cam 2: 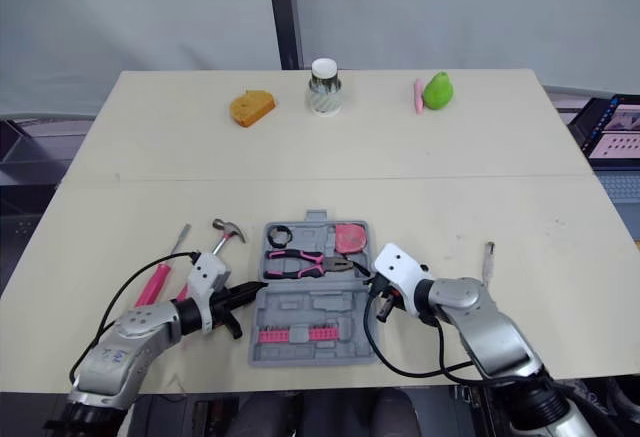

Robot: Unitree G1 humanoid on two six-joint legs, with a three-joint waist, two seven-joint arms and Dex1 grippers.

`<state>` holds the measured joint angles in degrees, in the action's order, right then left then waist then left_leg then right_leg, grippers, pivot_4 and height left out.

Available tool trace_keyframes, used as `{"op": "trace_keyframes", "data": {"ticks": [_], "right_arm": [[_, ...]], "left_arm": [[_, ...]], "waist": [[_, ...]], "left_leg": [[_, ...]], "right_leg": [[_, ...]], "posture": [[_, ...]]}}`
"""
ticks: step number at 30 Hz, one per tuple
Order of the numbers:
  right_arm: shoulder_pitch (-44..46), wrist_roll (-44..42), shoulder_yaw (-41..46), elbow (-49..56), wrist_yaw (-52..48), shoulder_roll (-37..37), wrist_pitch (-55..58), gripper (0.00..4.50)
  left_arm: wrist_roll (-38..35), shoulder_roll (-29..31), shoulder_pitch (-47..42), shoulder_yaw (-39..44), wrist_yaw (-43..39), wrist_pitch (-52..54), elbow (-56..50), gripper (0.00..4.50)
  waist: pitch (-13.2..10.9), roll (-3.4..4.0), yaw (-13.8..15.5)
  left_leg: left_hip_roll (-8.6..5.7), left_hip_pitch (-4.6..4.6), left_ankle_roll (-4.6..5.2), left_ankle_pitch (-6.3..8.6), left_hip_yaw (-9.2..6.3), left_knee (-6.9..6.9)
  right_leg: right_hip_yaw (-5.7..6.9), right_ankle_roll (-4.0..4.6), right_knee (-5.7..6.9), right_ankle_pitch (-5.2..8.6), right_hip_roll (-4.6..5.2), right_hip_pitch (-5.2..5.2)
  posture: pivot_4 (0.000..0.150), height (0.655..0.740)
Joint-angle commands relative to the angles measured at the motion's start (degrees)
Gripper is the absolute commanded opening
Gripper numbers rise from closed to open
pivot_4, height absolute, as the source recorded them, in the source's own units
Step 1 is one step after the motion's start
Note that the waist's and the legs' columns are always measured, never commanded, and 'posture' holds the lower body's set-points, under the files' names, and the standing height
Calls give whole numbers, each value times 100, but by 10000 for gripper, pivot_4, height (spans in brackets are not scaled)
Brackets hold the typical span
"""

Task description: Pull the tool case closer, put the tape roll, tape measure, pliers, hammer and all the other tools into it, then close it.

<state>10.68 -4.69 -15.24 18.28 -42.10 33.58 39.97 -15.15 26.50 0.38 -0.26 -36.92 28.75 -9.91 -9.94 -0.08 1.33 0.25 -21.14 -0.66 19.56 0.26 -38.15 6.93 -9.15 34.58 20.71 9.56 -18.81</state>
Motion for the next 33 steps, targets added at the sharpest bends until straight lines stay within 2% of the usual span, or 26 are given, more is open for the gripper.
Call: {"op": "trace_keyframes", "data": {"ticks": [1,15,20,22,25,28,31,33], "right_arm": [[-57,-92,42,50,-87,60,-101,0],[-52,-150,194,-203,-76,229,-270,0],[-156,-313,512,-210,-130,384,-348,0],[-250,-476,738,-163,-259,481,-457,0],[-450,-1142,1470,-76,-541,504,-512,0],[-918,-2230,2906,-120,-1214,786,-290,0],[-1236,-2801,4302,-988,-1527,1136,-212,8496],[-1353,-2810,4813,-1710,-1582,1324,-425,17834]], "left_arm": [[0,51,-8,29,-28,-124,-22,303],[-43,125,141,154,6,-172,44,303],[-107,246,306,501,30,-217,60,303],[-345,296,396,816,-43,-166,3,303],[-1153,326,478,1421,-243,230,-439,303],[-1756,712,694,2339,-201,832,-967,303],[-1748,1102,1163,3321,-150,845,-887,8735],[-1592,1229,1424,3840,-147,568,-480,17894]], "waist": [[0,0,0],[0,0,0],[0,0,0],[0,0,-1],[-1,-1,-2],[-4,-6,30],[-5,-7,17],[-5,-7,7]], "left_leg": [[0,0,0,0,0,0],[0,1,0,0,1,0],[0,1,0,0,1,0],[1,1,0,0,1,1],[2,-1,0,0,1,2],[2,-4,0,0,-3,-2],[0,-3,2,1,-8,3],[-1,6,2,1,-3,8]], "right_leg": [[0,0,0,0,0,0],[0,0,1,0,0,0],[0,0,0,0,0,0],[0,0,0,0,0,0],[1,0,0,0,0,-1],[1,0,-1,0,0,2],[0,0,-8,0,1,9],[1,0,-17,0,0,17]], "posture": [[1500,7400],[1500,7400],[1500,7400],[1500,7400],[1500,7400],[1500,7400],[1500,7400],[1500,7400]]}}
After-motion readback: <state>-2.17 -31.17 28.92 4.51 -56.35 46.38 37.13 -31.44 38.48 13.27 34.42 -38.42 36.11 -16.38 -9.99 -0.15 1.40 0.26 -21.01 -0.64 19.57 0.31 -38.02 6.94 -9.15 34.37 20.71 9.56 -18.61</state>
